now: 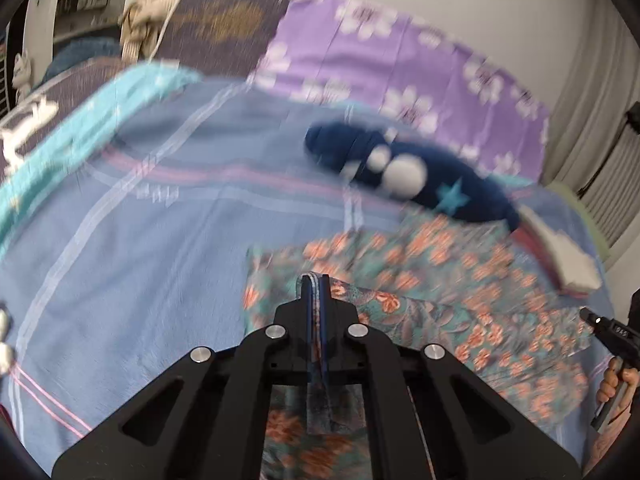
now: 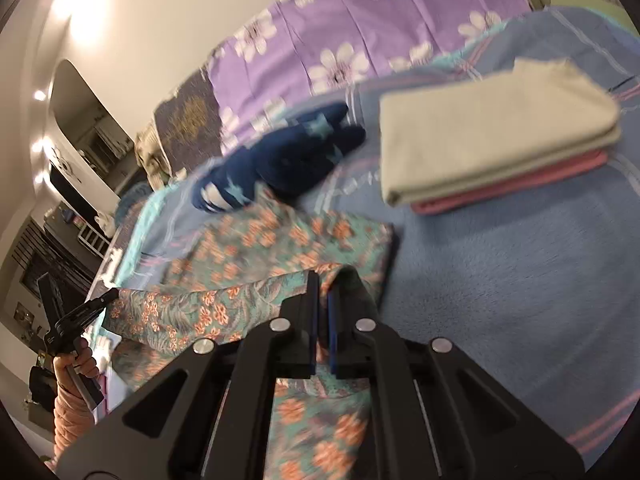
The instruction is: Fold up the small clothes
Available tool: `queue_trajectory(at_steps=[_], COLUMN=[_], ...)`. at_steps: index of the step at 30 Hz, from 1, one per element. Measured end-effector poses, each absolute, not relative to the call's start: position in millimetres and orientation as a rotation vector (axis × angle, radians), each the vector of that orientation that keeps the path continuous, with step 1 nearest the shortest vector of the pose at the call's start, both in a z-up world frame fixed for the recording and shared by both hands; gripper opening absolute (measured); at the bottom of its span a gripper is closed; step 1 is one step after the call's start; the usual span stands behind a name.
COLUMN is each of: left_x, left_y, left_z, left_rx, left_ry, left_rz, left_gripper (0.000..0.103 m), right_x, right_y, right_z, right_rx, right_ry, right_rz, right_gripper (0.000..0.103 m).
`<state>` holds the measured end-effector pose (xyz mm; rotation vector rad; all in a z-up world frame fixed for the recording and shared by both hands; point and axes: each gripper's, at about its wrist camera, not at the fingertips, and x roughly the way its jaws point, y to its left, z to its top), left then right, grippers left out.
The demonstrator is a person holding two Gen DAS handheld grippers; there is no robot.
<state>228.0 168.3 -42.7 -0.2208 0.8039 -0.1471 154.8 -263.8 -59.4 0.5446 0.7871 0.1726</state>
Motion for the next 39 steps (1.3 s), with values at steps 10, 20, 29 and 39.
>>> queue_trajectory(at_steps=[10, 20, 29, 39], left_x=[209.5, 111.5, 112.7, 80.7], left_y=[184.3, 212.4, 174.1, 200.9], left_z=[-61.7, -66.4, -73.8, -46.9], left_rx=[-0.213, -0.143, 0.037, 0.047], left_ry=[0.83, 0.834, 0.808, 0.712], left_rz=[-0.144, -0.232, -0.309, -0.272], left_gripper=[0.029, 0.038, 0.007, 0.0], right_x=[124.0, 29.2, 29.7, 21.0], right_y=[-277.8, -258.5, -210.7, -245.1], right_z=[-69.3, -69.9, -74.5, -54.2], right_rx=[0.585, 0.391, 0.251, 0.374], right_ry=[0.814, 0.874, 0.885, 0.821], right_rz=[0.195, 0.23, 0.289, 0.189], right_gripper=[0.03, 0.044, 0.036, 0.005])
